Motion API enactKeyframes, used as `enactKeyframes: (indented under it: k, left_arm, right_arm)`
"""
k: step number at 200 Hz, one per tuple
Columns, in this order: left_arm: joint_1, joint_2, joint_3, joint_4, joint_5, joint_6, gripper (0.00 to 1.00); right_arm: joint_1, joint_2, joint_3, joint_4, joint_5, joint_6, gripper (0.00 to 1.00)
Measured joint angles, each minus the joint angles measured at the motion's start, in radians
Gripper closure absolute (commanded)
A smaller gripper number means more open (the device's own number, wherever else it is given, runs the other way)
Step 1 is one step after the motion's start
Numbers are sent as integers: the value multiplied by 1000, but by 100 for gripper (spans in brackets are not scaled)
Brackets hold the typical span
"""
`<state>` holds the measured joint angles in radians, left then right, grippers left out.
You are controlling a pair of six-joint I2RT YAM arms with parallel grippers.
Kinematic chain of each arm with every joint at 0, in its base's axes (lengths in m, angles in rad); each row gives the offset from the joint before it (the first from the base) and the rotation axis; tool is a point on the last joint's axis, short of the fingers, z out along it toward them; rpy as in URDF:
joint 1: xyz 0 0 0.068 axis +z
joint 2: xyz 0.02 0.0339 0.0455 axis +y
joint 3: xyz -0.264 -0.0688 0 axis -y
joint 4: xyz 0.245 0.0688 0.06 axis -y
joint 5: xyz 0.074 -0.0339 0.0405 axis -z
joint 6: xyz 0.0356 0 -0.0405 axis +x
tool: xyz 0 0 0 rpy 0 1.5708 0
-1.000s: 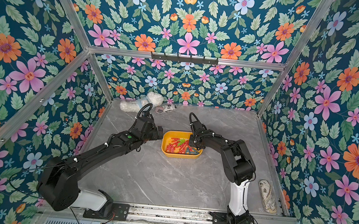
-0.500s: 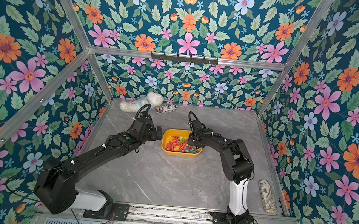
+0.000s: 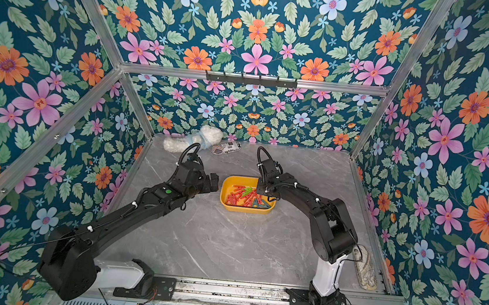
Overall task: Take the clothespins out of the storage box
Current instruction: Pick up the clothespin from the storage box, then place the clothespin at the center of the board.
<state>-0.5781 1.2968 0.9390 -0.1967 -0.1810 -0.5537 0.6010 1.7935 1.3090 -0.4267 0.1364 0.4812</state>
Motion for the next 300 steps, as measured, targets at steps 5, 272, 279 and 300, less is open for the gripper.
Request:
enactKeyframes:
  k: [5, 272, 279, 300]
  left_arm:
    - [0, -4, -2, 0, 0, 0, 0]
    - [-1, -145, -59, -56, 119, -16, 0]
    - [-1, -147, -60, -57, 119, -16, 0]
    - [-1, -150, -63, -61, 119, -19, 0]
  right_arm:
    - [6, -15, -9, 0, 2, 5, 100]
    - [346, -333, -677, 245, 134, 512, 98]
    - [346, -328, -676, 252, 135, 513, 95]
    - [346, -311, -670, 273, 145, 519, 92]
